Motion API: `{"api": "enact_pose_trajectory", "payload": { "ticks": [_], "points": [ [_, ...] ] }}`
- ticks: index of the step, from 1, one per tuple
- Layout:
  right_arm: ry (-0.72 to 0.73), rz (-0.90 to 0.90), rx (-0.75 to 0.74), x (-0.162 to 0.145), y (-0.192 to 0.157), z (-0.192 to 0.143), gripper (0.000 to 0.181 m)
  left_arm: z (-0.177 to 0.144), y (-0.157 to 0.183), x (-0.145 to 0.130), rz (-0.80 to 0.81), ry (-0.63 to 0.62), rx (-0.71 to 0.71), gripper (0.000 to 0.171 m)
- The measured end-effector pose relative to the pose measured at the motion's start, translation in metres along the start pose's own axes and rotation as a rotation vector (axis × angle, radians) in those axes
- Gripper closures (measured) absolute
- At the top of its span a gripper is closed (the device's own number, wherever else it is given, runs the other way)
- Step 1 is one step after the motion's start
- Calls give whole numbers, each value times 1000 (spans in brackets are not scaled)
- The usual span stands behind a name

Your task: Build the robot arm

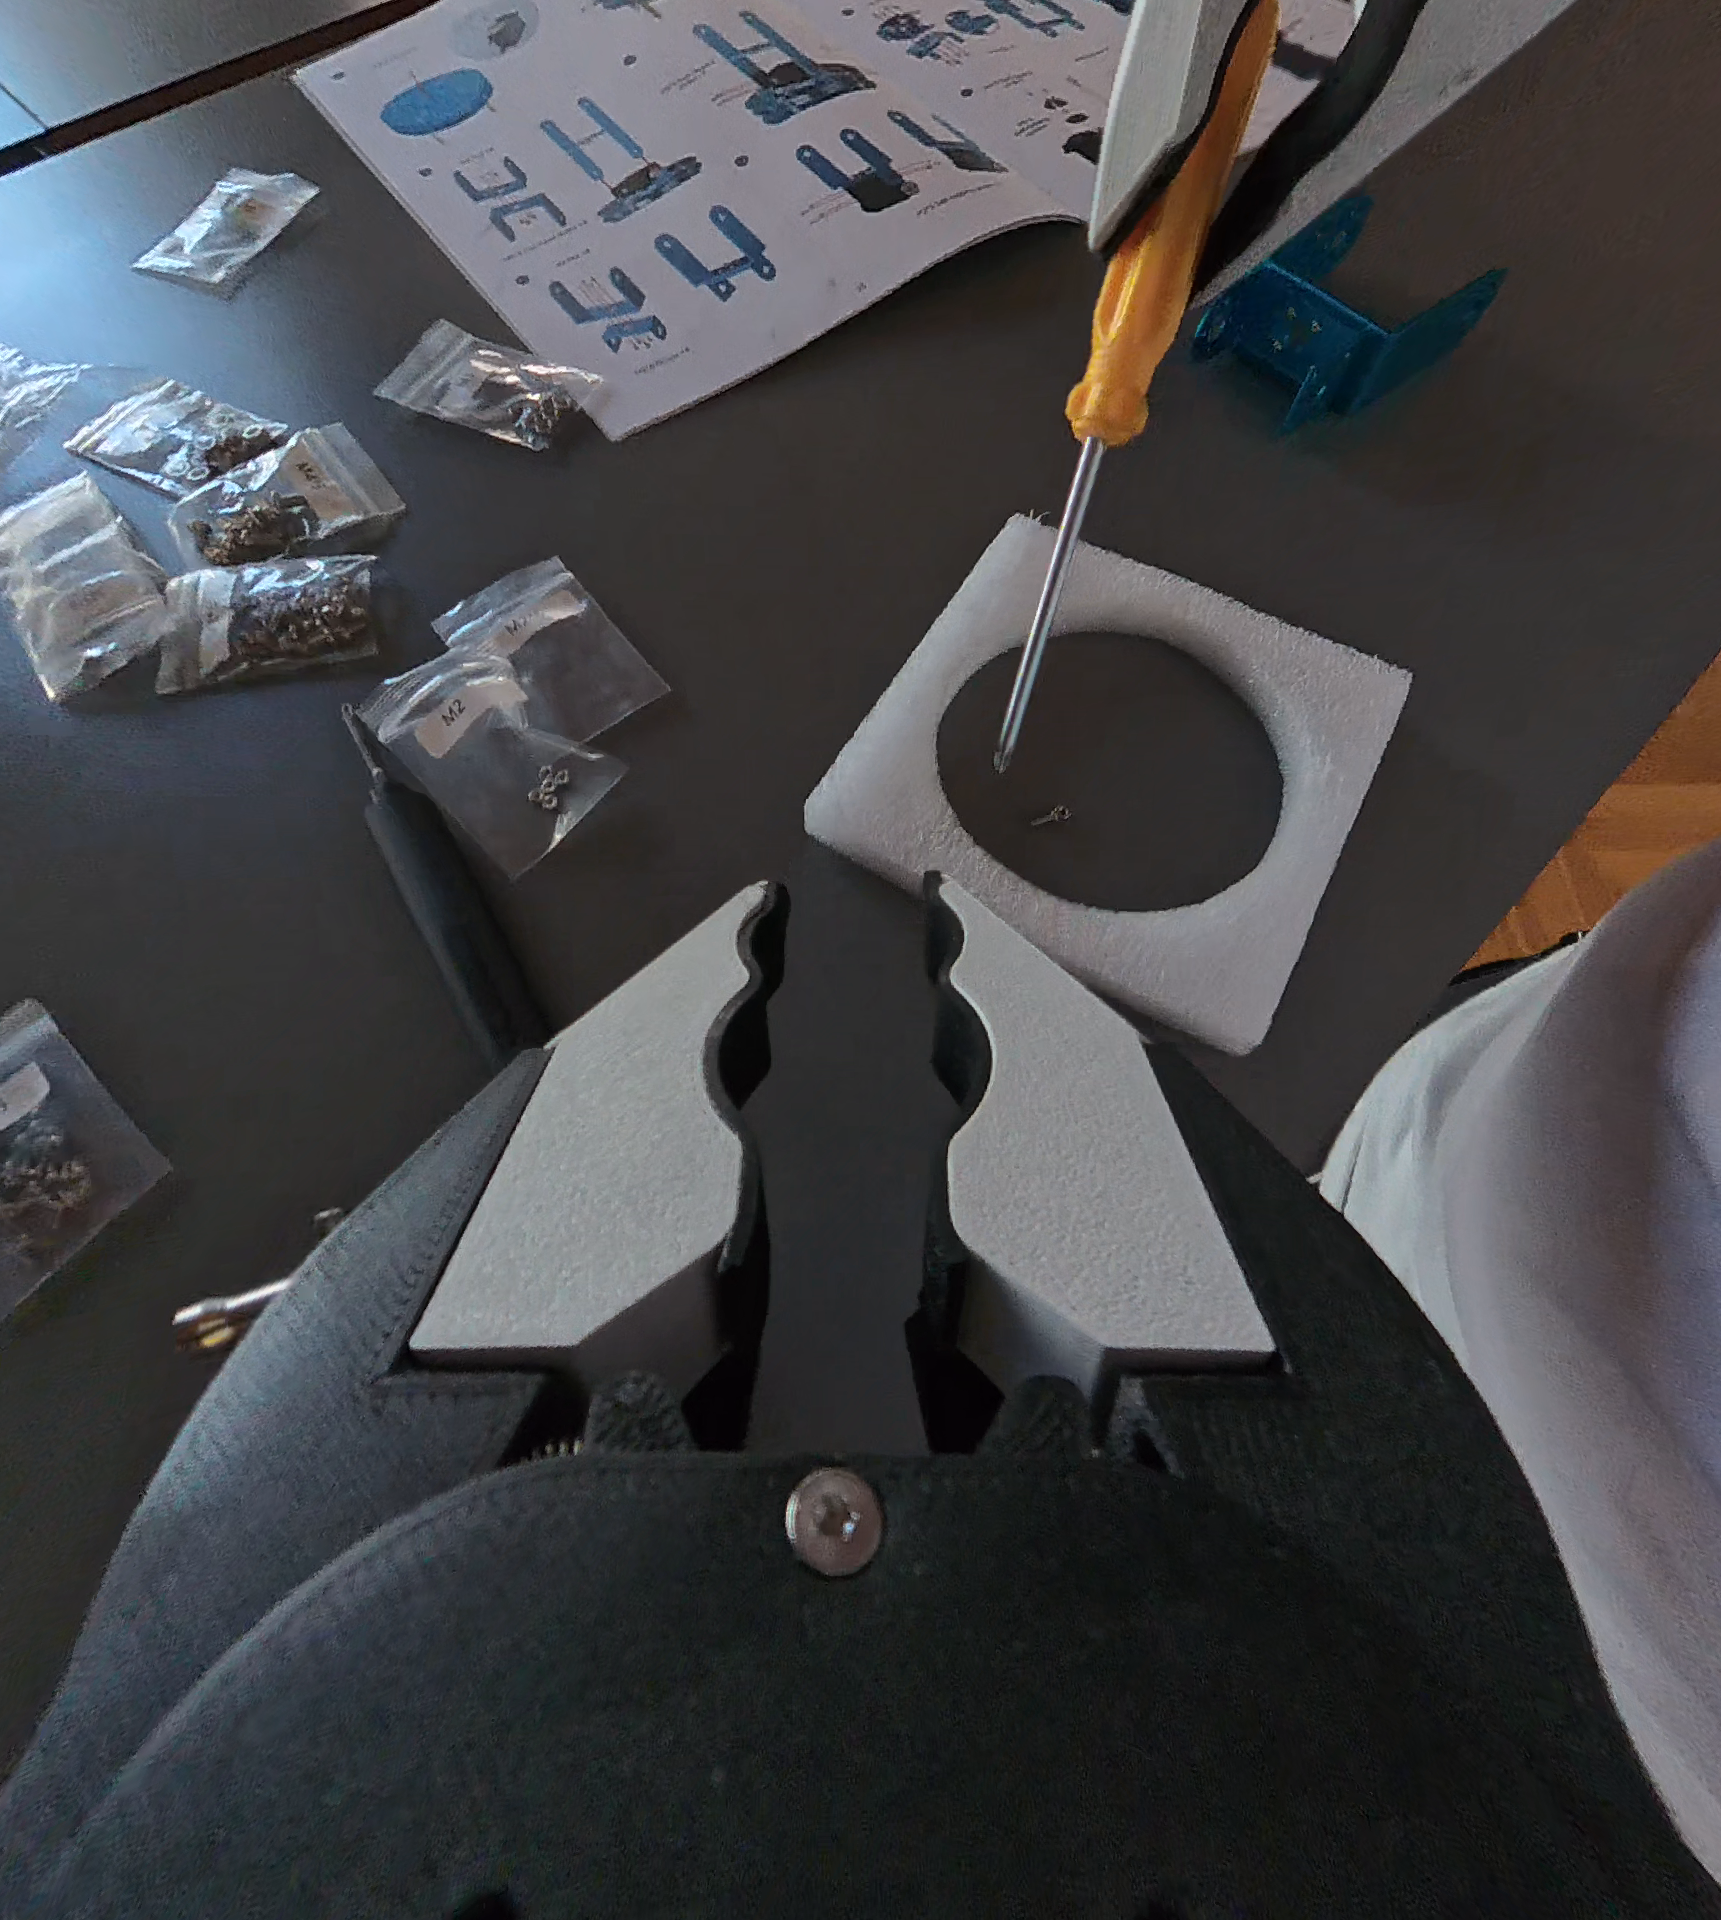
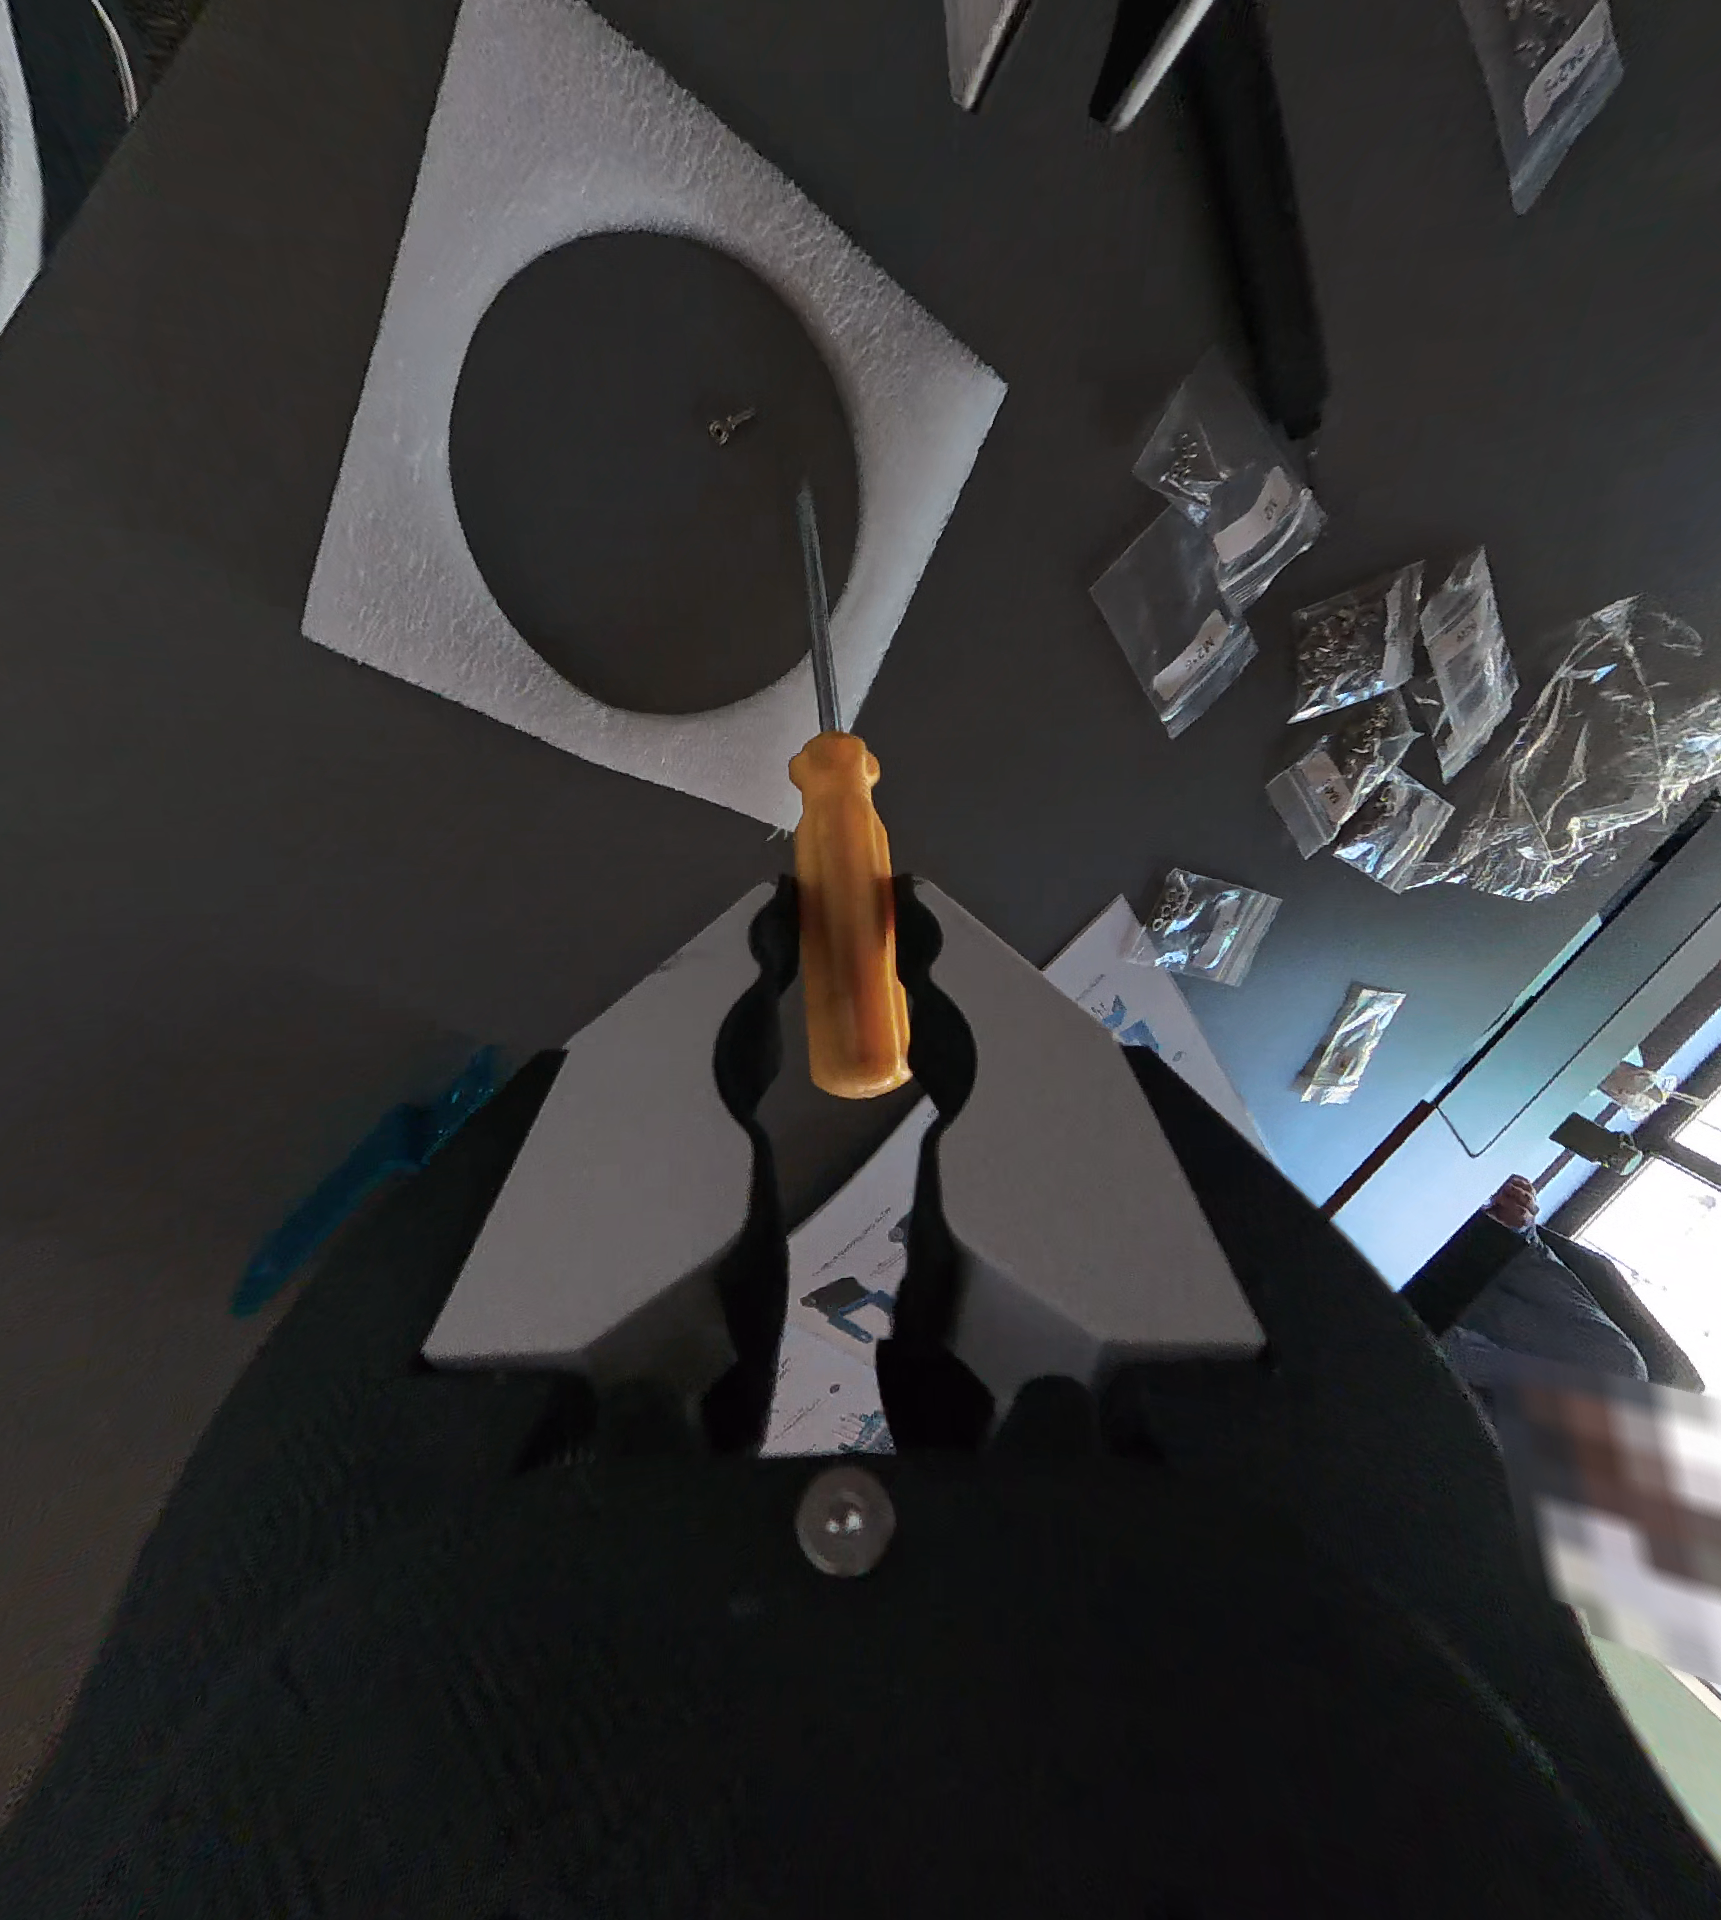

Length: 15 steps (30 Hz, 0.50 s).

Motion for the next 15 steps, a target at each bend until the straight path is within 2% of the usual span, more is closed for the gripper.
{"api": "enact_pose_trajectory", "payload": {
  "ticks": [9, 15],
  "points": [
    [31, -38, 47, 4, 0, 6, 164, -10, -3, -13, -60, 4, 46, 147],
    [77, 30, 10, 1, 0, -3, 164, -11, -4, -10, -117, 50, 35, 147]
  ]
}}
Point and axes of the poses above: each gripper's, where its closed fingertips meet, z out along the fingers, x out of its top, y = z × x across the jaws, the point moved 10 cm from there along -z, back along the fingers, and after that the axes turned 5 degrees about y, right-handed, at the moved point
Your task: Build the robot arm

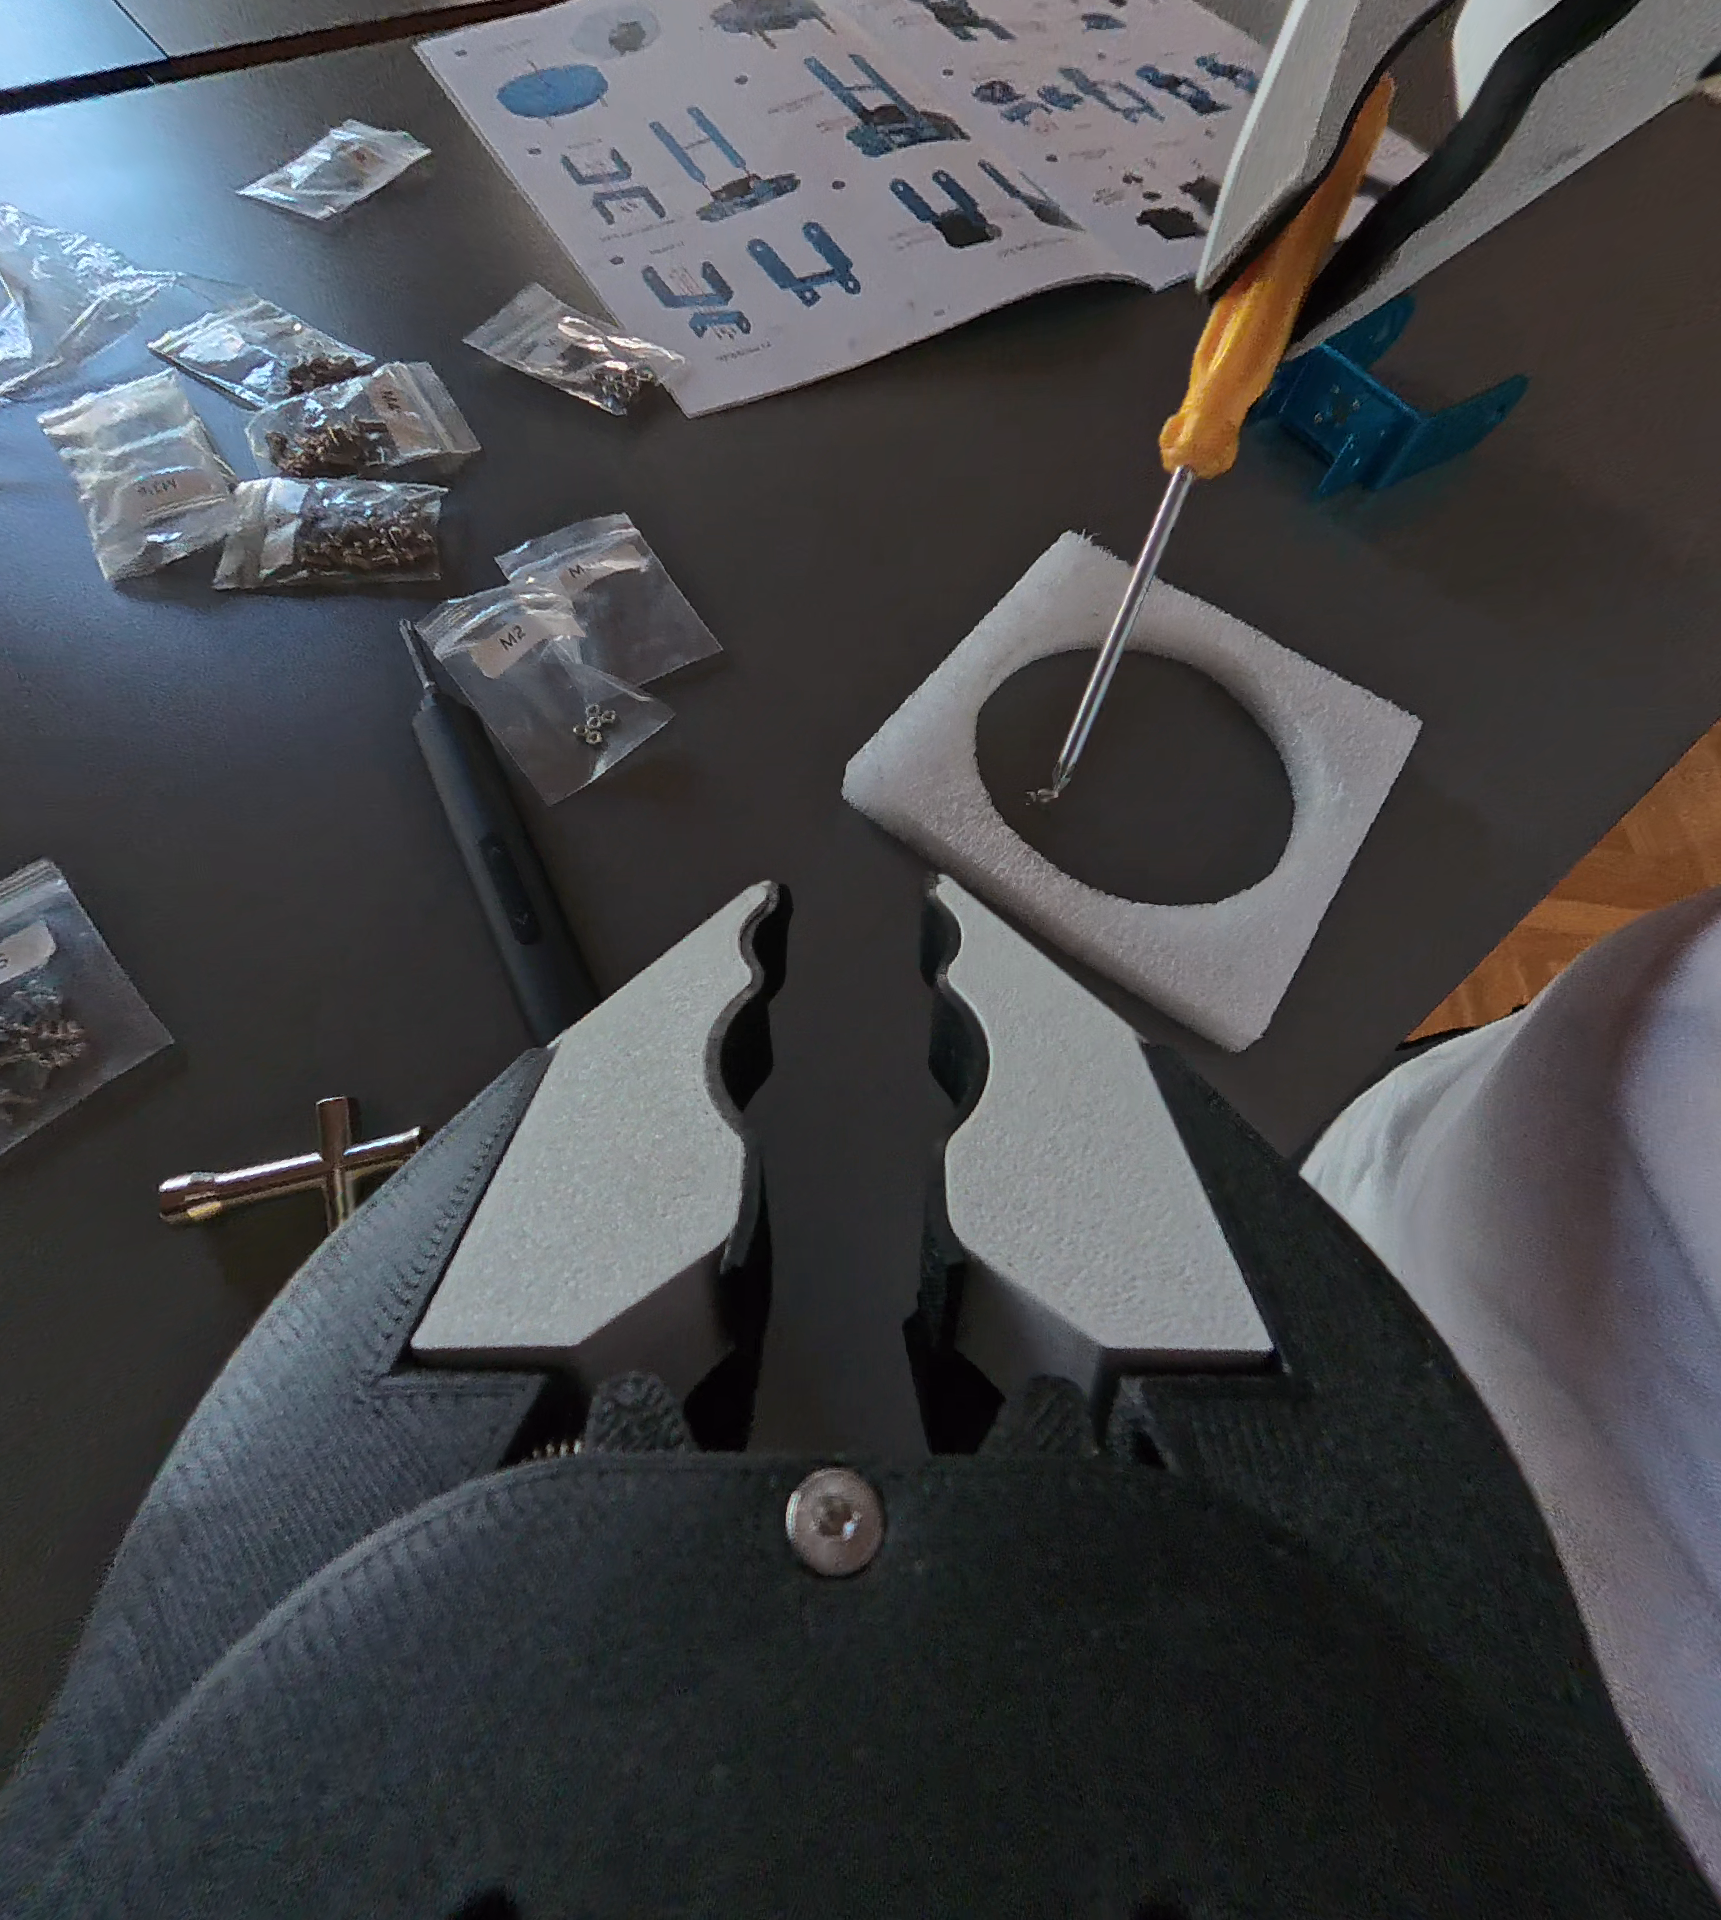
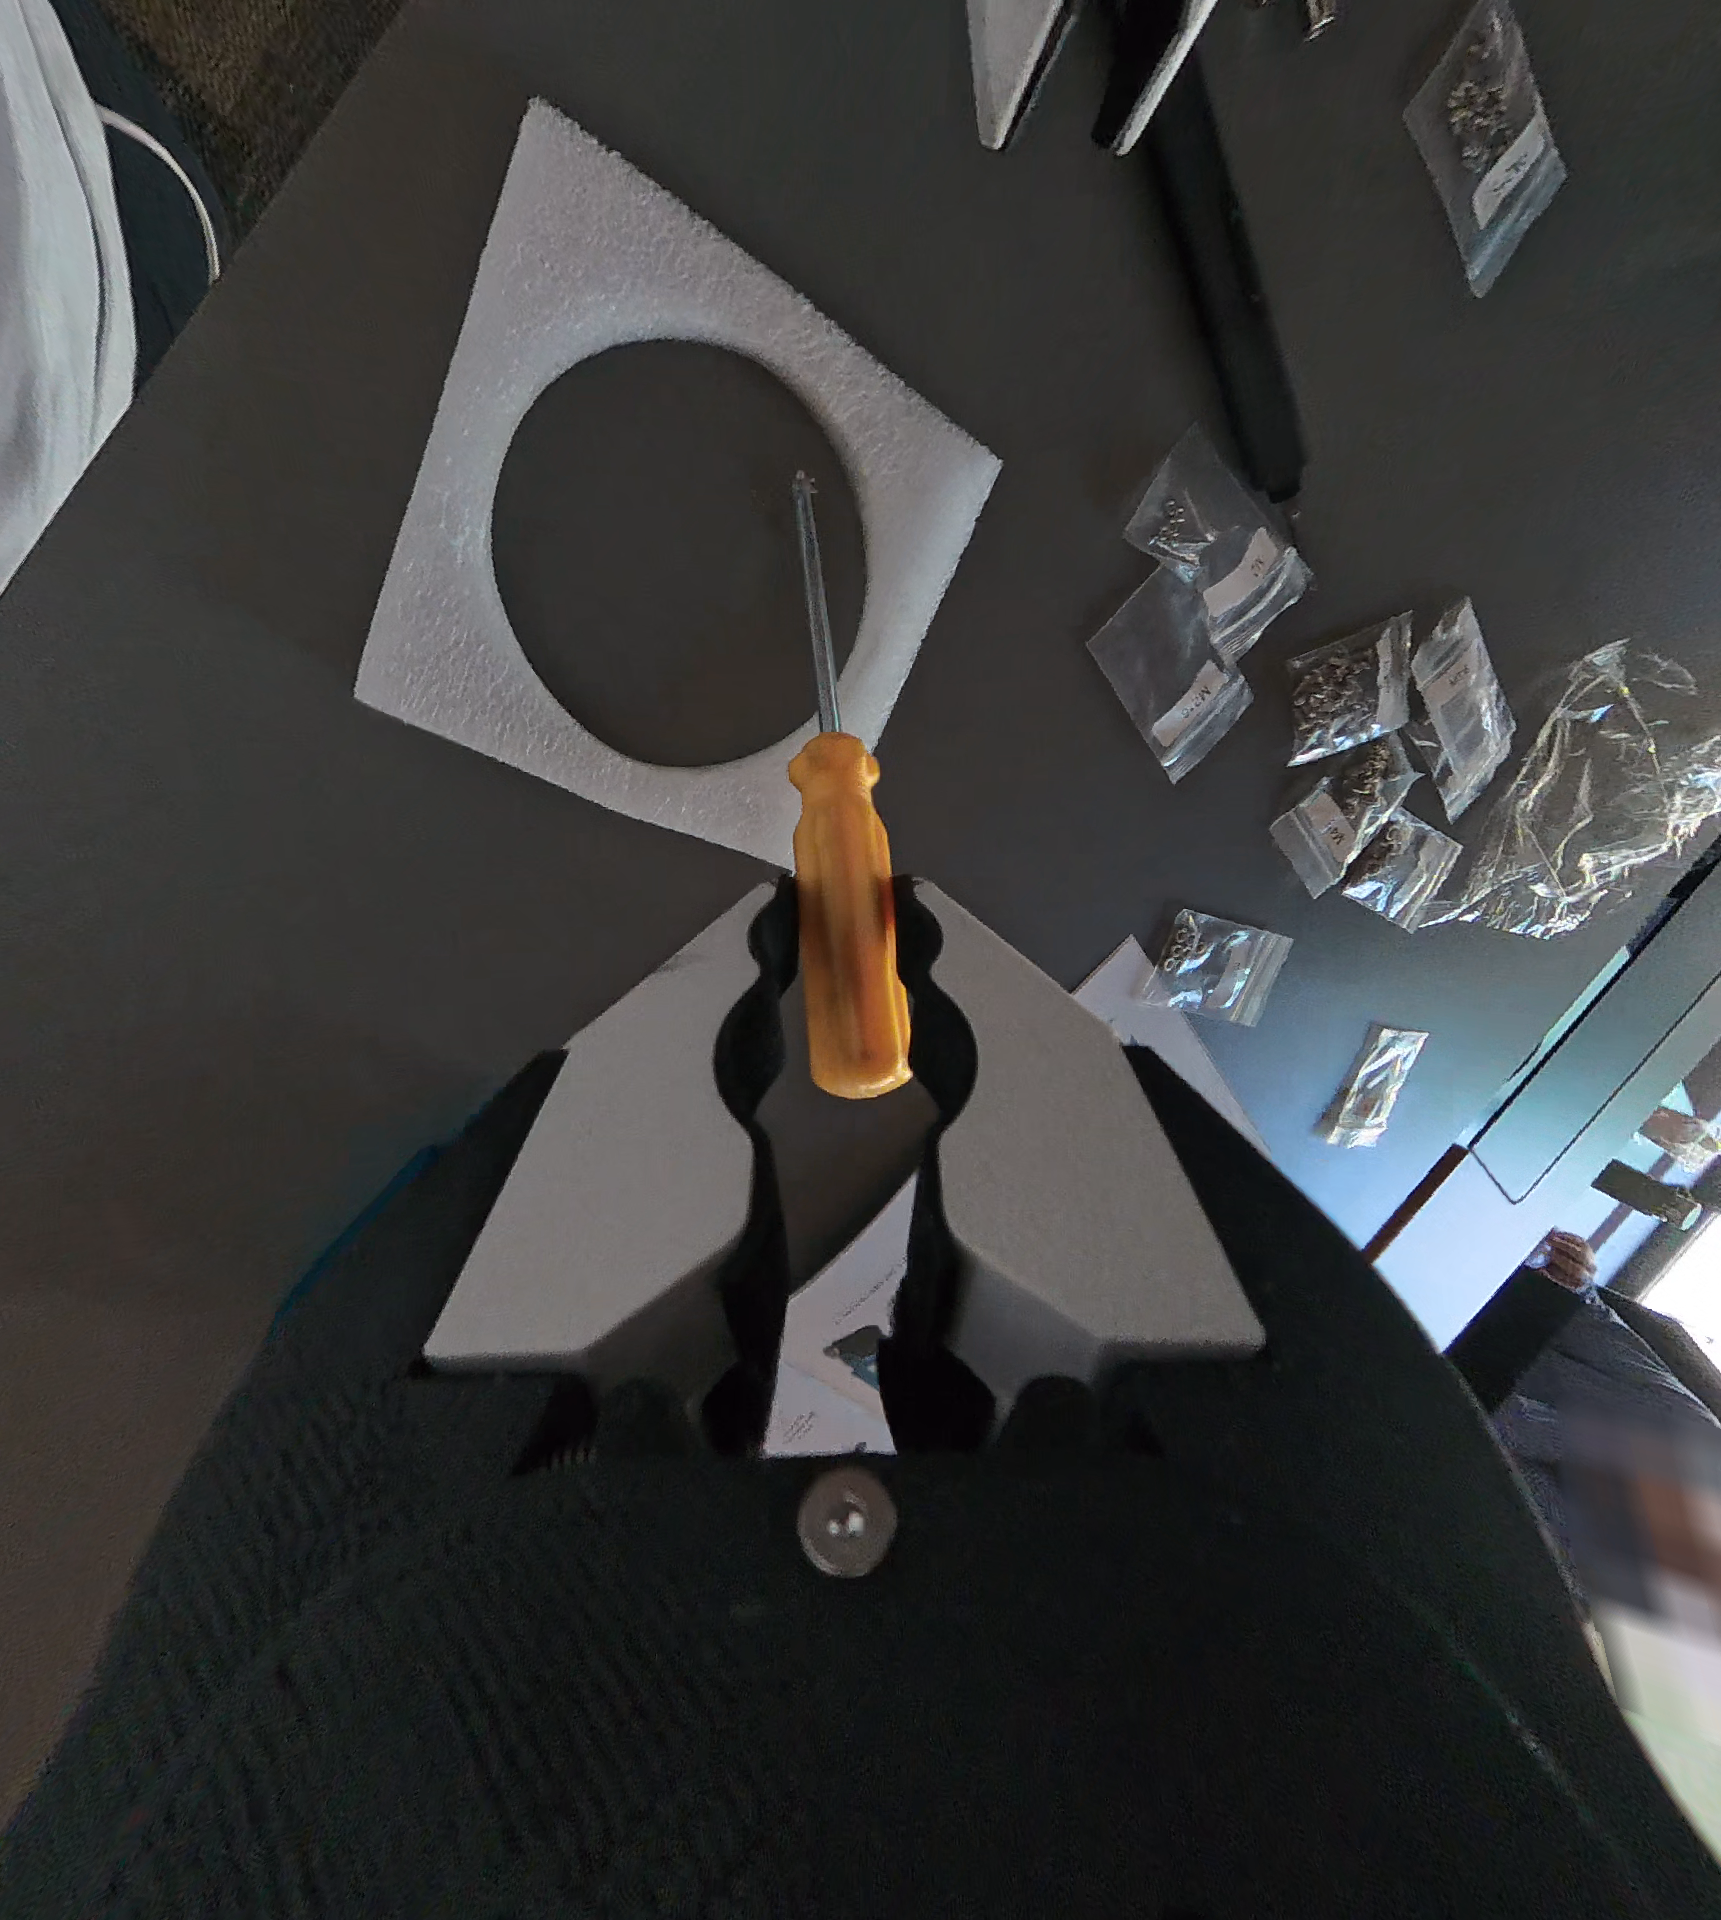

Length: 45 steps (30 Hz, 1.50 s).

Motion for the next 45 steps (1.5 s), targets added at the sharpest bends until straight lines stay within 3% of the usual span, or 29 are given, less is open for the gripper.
{"api": "enact_pose_trajectory", "payload": {
  "ticks": [9, 13, 16, 21, 32, 37, 40, 45],
  "points": [
    [135, 269, -163, -27, -25, -19, 164, 17, 5, 5, -102, 63, -115, 145],
    [214, 400, -188, -39, -43, -19, 164, 33, 21, 13, -48, 45, -218, 141],
    [261, 458, -195, -43, -54, -18, 164, 49, 32, 19, 60, -1, -221, 138],
    [296, 502, -216, -47, -62, -25, 164, 71, 40, 23, 132, -53, -254, 145],
    [317, 528, -228, -54, -67, -31, 164, 78, 46, 29, 143, -25, -270, 171],
    [329, 536, -227, -55, -67, -31, 164, 77, 46, 29, 140, -39, -250, 171],
    [344, 538, -228, -54, -66, -32, 164, 75, 47, 29, 143, -46, -232, 154],
    [343, 535, -227, -54, -66, -33, 164, 75, 49, 34, 163, -15, -246, 170]
  ]
}}
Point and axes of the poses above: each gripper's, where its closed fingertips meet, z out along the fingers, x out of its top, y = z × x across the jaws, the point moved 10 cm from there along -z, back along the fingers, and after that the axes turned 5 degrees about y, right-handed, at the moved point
